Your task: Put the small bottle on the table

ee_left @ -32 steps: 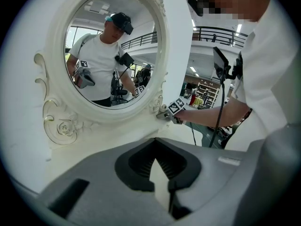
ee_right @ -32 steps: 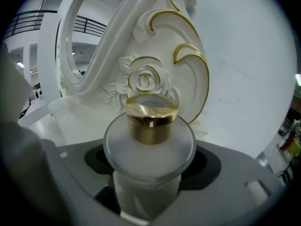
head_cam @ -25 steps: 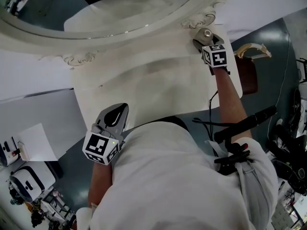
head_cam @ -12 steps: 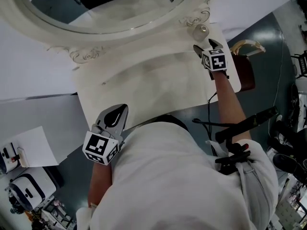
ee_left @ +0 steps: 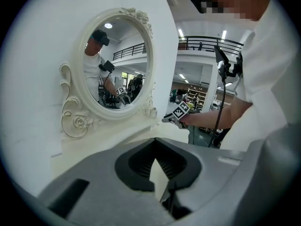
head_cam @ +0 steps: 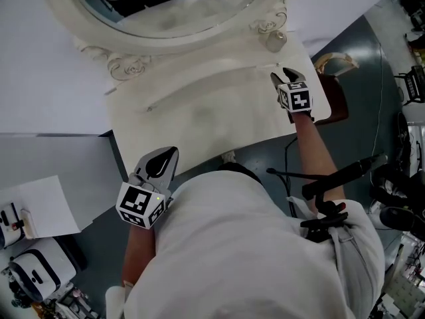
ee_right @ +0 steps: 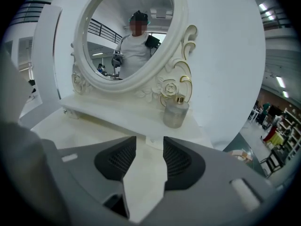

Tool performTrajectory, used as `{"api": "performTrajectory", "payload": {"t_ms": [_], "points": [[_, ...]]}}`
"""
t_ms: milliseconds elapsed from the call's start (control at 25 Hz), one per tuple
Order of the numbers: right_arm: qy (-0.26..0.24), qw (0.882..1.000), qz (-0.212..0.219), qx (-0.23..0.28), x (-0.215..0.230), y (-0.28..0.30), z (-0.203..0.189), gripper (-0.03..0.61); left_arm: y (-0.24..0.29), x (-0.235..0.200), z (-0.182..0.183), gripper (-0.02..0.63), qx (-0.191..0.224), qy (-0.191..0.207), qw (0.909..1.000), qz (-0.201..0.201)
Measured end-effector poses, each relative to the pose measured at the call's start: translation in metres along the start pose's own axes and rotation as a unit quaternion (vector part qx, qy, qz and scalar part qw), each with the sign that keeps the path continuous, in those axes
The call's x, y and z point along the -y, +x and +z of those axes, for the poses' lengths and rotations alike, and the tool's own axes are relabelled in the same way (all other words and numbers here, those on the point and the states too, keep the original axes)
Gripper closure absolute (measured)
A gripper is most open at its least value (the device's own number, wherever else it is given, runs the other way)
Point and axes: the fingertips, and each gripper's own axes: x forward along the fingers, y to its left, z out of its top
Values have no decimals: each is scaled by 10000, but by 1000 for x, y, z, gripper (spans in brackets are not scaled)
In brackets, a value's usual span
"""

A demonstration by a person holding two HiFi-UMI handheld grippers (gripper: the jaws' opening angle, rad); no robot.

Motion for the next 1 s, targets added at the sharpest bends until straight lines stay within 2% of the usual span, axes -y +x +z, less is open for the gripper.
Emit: {"api": "performTrajectory", "payload": {"t_ms": [80, 360, 680, 1000], "points": [[-64, 10000, -64, 17, -14, -13, -4, 441, -9, 1, -7, 611, 33, 12, 10000, -41], [-145, 9997, -181, 111, -69, -62, -20, 575, -47, 7, -27, 611, 189, 51, 9997, -134], [-217, 9996, 77, 147, -145, -107, -38, 577, -85, 14, -56, 611, 242, 82, 9994, -215], [-303, 9975, 587, 267, -234, -156, -51, 577, -120, 21, -85, 611, 264, 137, 9990, -320]]}}
